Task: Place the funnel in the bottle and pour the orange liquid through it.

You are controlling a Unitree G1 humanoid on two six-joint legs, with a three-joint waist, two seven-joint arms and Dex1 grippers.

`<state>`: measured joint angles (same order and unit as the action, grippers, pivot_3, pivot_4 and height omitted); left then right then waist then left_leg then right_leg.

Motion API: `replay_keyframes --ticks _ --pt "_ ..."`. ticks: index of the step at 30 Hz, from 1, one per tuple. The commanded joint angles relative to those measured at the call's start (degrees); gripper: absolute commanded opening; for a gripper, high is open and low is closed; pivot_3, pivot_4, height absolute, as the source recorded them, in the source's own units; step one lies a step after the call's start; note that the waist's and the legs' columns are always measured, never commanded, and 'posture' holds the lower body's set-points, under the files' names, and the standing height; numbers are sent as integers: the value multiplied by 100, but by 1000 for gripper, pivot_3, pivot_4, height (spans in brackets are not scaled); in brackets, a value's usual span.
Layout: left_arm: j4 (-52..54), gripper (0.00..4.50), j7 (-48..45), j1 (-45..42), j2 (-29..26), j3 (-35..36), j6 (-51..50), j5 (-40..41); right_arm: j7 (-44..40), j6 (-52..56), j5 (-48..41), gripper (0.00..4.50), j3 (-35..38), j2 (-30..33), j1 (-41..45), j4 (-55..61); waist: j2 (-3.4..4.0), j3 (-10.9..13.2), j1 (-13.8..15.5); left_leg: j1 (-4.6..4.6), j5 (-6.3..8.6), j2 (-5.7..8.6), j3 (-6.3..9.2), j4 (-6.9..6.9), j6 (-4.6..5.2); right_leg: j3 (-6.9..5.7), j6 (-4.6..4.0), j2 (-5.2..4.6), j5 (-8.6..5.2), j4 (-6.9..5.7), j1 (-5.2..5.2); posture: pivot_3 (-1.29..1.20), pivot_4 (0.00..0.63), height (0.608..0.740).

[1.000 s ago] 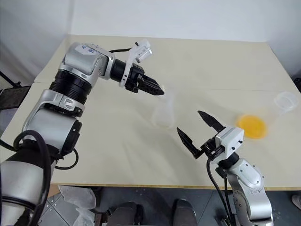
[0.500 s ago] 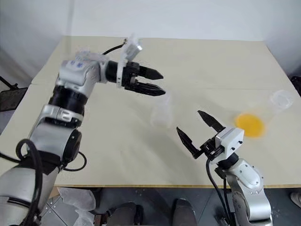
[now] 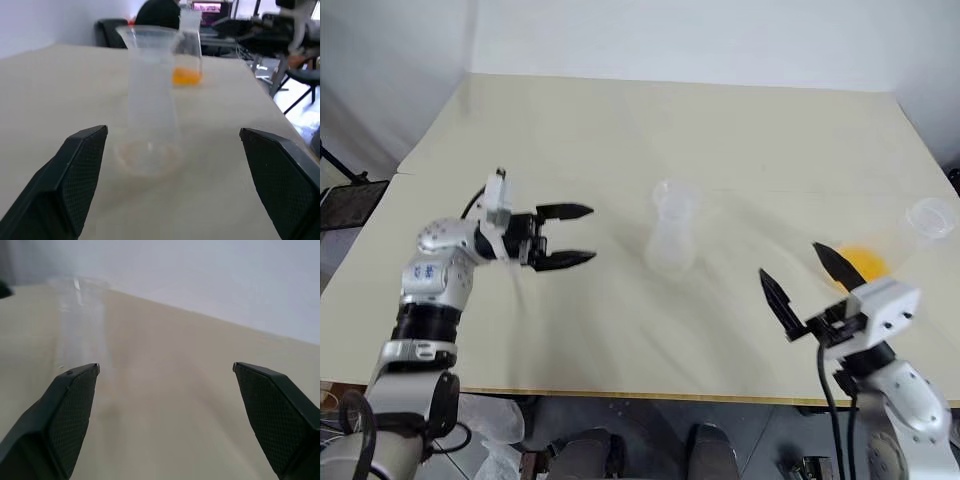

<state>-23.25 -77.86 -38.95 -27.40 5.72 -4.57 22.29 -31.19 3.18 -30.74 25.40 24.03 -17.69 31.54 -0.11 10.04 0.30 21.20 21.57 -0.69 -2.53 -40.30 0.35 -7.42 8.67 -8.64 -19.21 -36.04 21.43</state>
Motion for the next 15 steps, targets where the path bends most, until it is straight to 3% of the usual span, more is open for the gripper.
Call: replay_keyframes --ticks 1,7,15 --pt "686 4494 376 180 208 88 72 241 255 -456 -118 4500 849 -284 -361 -89 0 0 24 -1 0 0 -1 0 0 1 0 0 0 0 -1 0 150 740" --pt "1061 4494 638 468 273 -7 49 245 671 -391 -68 4500 1416 -382 -412 -721 4 -3 -50 -17 0 -8 -14 5 0 19 0 5 0 3 -1 0 150 740" --pt "1275 4494 732 551 232 23 -115 449 1092 456 -241 4500 1362 290 739 -1228 12 -8 -52 -56 0 -13 -31 18 1 68 0 8 0 -2 -2 0 150 740"
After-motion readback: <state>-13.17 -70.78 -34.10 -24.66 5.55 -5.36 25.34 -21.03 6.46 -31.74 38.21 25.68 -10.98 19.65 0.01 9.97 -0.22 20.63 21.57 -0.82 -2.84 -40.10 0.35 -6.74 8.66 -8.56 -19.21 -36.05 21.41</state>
